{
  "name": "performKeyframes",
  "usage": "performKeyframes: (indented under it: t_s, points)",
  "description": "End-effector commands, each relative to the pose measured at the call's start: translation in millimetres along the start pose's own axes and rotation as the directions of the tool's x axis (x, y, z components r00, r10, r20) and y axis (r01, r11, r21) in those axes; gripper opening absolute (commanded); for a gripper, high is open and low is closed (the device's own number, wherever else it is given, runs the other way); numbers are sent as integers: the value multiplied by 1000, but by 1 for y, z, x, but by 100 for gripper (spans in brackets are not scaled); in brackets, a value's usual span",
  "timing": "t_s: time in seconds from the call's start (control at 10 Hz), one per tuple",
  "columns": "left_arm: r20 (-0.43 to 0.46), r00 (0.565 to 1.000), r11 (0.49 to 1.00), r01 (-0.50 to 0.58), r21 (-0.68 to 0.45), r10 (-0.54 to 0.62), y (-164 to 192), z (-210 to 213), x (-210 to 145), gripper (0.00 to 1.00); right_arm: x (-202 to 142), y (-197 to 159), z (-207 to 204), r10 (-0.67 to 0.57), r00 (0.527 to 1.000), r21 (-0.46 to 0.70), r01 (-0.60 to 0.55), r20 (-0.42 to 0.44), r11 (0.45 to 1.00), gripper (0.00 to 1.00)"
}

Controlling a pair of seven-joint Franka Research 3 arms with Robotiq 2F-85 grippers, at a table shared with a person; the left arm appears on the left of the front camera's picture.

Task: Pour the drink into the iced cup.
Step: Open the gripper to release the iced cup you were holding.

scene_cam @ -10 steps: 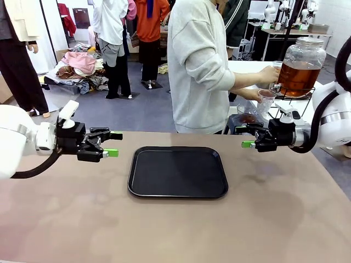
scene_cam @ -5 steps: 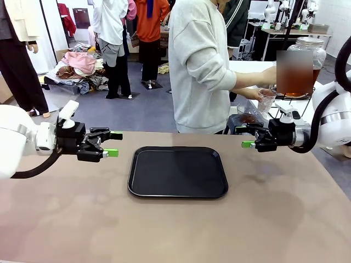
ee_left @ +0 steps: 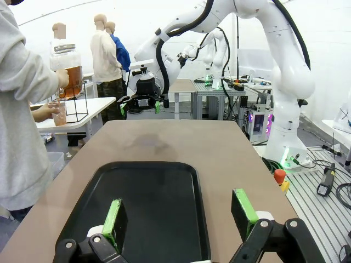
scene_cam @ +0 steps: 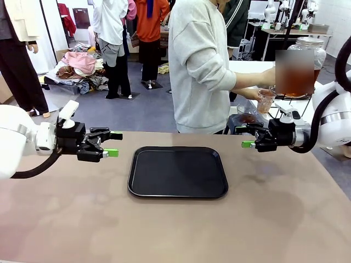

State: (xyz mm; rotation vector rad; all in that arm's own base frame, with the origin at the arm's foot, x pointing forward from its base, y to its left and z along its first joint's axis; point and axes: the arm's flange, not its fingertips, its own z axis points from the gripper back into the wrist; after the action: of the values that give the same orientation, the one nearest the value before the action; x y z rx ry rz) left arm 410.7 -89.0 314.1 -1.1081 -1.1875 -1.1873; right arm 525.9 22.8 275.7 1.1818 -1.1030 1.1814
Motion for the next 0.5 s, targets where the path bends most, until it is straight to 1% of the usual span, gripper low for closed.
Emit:
performKeyframes:
  t_s: [0.0,0.4]
  points:
    - [3,1000,1000,4,-1,-4,0,-1,2,100,3,-2,-1,8,1000,2,-8,-1,1000,100]
    - [3,1000,1000,4,-1,-4,0,-1,2,100,3,-2,-1,8,1000,2,-8,-1,1000,100]
